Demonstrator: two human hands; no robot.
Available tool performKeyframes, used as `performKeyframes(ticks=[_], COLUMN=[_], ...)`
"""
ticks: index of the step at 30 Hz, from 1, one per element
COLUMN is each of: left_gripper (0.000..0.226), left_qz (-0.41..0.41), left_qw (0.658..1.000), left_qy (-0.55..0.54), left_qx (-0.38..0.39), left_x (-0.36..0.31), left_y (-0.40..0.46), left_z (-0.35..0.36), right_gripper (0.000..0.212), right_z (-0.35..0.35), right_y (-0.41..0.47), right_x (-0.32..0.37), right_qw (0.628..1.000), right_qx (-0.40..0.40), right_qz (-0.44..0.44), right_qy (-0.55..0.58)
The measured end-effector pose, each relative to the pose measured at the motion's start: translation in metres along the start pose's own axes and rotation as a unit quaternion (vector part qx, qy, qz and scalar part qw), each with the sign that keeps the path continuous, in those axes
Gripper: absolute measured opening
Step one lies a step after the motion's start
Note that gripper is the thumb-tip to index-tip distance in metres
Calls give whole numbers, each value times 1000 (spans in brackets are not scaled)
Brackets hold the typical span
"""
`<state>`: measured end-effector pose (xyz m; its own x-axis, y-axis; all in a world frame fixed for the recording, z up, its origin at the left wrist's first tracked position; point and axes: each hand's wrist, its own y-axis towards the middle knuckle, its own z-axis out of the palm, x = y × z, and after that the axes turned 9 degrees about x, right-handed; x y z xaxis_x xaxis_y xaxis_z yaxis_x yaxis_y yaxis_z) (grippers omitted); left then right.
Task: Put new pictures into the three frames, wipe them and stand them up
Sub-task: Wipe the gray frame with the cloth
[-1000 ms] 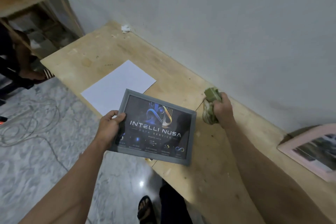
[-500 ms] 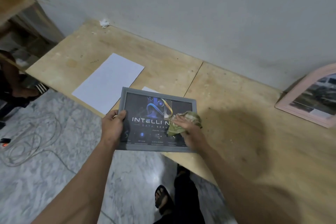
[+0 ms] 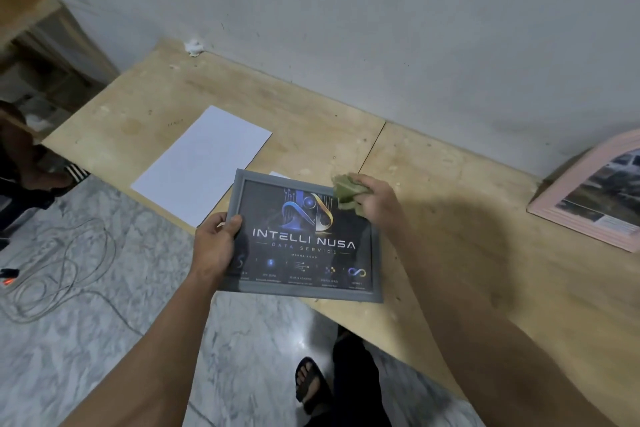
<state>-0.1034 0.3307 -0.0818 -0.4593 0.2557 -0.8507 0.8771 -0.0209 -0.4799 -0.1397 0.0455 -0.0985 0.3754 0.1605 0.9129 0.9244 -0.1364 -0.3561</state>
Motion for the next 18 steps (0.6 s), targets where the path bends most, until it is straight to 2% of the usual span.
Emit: performKeyframes(ticks=[3, 5, 9, 11, 13, 15, 16, 18], left_gripper=[21, 19, 19, 19, 20, 20, 20, 21], left_qz=[-12, -19, -31, -36, -39, -38, -37, -37], left_qw=[1000, 999, 998, 998, 998, 999, 999, 999], left_qy=[-19, -30, -36, -37, -33, -33, -36, -36], left_qx=[-10, -16, -27, -30, -25, -19, -18, -17], left_x=[-1, -1, -1, -2, -2, 0, 0, 0], left_y=[-1, -1, 1, 2, 3, 3, 4, 4], left_z=[4, 4, 4, 4, 3, 3, 3, 6], right_gripper=[55, 53, 55, 55, 50, 40, 35, 29], right_z=[29, 42, 49, 40, 25, 10, 4, 1], right_y=[8, -21, -86, -99, -99, -89, -79, -57], right_x=[-38, -55, -68, -54, -35, -19, -16, -22], right_qw=[980, 966, 973, 978, 970, 969, 977, 995], right_qx=[51, 82, 182, 195, 178, 122, 80, -29], right_qz=[-55, -54, -25, 72, 134, 146, 142, 93], right_qy=[-183, -240, -143, -21, 97, 156, 140, -28])
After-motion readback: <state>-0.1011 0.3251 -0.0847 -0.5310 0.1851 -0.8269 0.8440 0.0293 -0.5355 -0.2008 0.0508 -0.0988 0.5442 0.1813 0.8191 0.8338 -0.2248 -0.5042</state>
